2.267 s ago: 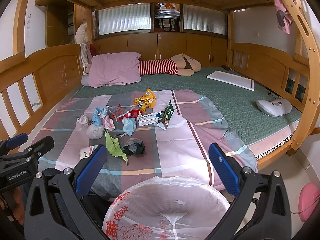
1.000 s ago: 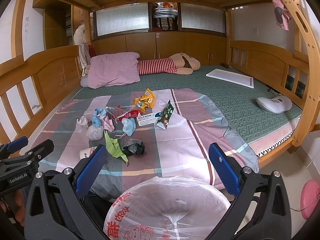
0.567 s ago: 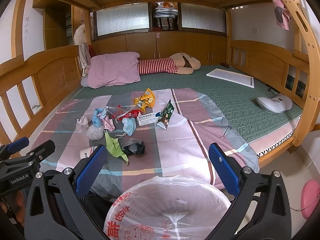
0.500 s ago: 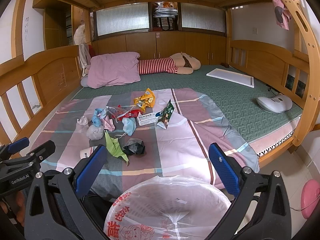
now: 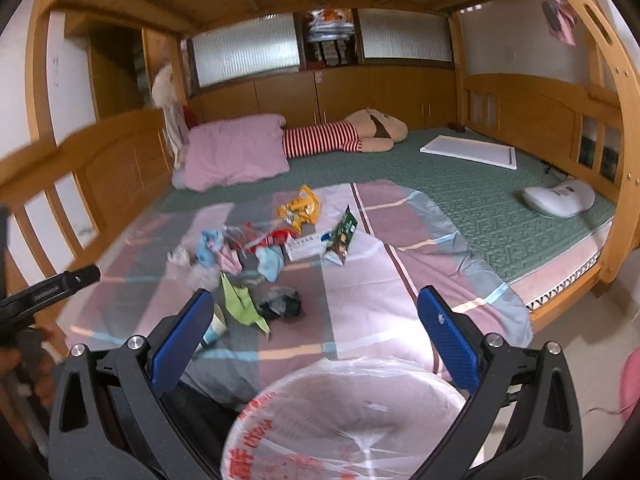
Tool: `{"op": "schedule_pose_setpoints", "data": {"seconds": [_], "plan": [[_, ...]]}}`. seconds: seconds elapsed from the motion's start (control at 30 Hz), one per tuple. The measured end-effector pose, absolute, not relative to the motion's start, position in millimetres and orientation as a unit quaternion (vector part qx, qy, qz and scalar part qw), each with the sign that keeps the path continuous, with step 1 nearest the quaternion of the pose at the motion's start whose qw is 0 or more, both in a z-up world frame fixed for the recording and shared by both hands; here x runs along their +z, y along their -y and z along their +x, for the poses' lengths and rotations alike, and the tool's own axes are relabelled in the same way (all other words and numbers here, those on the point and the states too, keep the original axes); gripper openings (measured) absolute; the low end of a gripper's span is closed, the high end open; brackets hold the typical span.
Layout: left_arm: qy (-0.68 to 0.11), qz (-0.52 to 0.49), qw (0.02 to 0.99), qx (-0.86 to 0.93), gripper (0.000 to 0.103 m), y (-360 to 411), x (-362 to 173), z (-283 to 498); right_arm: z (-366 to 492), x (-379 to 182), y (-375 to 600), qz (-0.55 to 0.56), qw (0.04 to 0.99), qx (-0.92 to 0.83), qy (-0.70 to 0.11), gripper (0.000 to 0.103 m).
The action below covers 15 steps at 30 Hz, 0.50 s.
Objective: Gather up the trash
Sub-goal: 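Grasp the white paper cup with the left gripper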
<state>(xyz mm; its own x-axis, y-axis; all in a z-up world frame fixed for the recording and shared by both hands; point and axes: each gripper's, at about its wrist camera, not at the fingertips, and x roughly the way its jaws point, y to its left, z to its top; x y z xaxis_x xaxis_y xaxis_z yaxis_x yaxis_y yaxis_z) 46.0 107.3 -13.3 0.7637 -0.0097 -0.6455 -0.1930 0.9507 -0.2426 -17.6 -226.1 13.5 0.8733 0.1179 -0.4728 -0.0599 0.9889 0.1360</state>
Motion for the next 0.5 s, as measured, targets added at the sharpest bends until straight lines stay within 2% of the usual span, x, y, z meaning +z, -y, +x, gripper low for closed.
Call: {"op": "schedule_pose_setpoints", "data": {"seconds": [0.03,0.13,0.17,0.3,0.37,0.43,0.5], "plan": [[-0.343,-0.163,0.924,0.044,0.097,-115,-18,51,-16,13,226,0.056,0.966,0.042,-0.250,0.100],[-0.369,-0.180,0.912,0.020,0.077,-119,-39,74,-7,5,221,0.030,0.963,0.032,-0.268,0.100],[-0.384,-0.176,0.906,0.014,0.075,-114,-48,84,-6,2,220,0.023,0.963,0.037,-0.267,0.100],[-0.469,-0.135,0.873,0.003,0.078,-80,-101,132,-2,-12,217,0.010,0.960,0.046,-0.276,0.100],[-0.498,-0.141,0.856,0.009,0.088,-70,-124,149,1,-16,217,0.004,0.957,0.049,-0.286,0.100],[-0.518,-0.147,0.842,0.031,0.089,-66,-138,161,6,-20,218,0.002,0.954,0.045,-0.295,0.100],[-0.524,-0.158,0.836,0.047,0.095,-65,-145,172,13,-25,220,0.006,0.949,0.043,-0.313,0.100]]}}
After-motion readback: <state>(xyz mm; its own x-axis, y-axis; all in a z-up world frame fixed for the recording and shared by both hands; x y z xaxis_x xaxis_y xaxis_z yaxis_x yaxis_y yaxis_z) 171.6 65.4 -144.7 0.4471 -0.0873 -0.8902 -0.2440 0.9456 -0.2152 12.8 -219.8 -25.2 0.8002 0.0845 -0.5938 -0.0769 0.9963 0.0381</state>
